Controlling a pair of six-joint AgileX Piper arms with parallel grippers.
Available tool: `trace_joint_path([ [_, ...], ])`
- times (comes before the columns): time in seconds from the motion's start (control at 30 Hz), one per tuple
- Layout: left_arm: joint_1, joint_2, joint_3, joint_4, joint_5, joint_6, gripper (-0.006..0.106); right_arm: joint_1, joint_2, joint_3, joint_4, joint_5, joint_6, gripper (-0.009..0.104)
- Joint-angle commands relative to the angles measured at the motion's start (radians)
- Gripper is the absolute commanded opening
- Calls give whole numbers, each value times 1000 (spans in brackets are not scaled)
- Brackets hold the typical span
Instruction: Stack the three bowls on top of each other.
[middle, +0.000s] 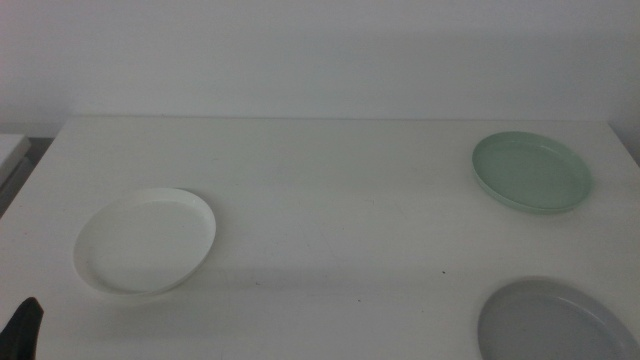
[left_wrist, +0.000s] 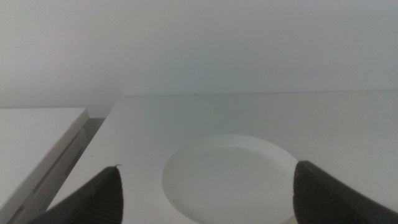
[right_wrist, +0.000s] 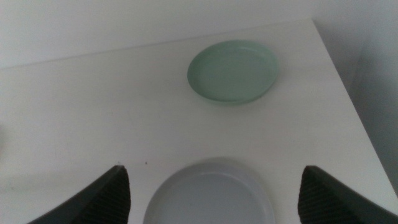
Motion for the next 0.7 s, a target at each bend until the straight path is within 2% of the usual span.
trace_joint_path([
  [0.0, 1, -3, 1, -2, -14, -5, 94, 1, -6, -6, -1, 18, 2, 93],
  [0.17, 1, -3, 1, -2, -14, -5, 94, 1, 27, -6, -12, 88, 65, 93],
  [0.33, 1, -3, 1, -2, -14, -5, 94, 1, 168, -6, -8, 158, 65, 93],
  [0.67, 1, -3, 1, -2, -14, -5, 94, 1, 523, -8, -32, 102, 52, 93],
])
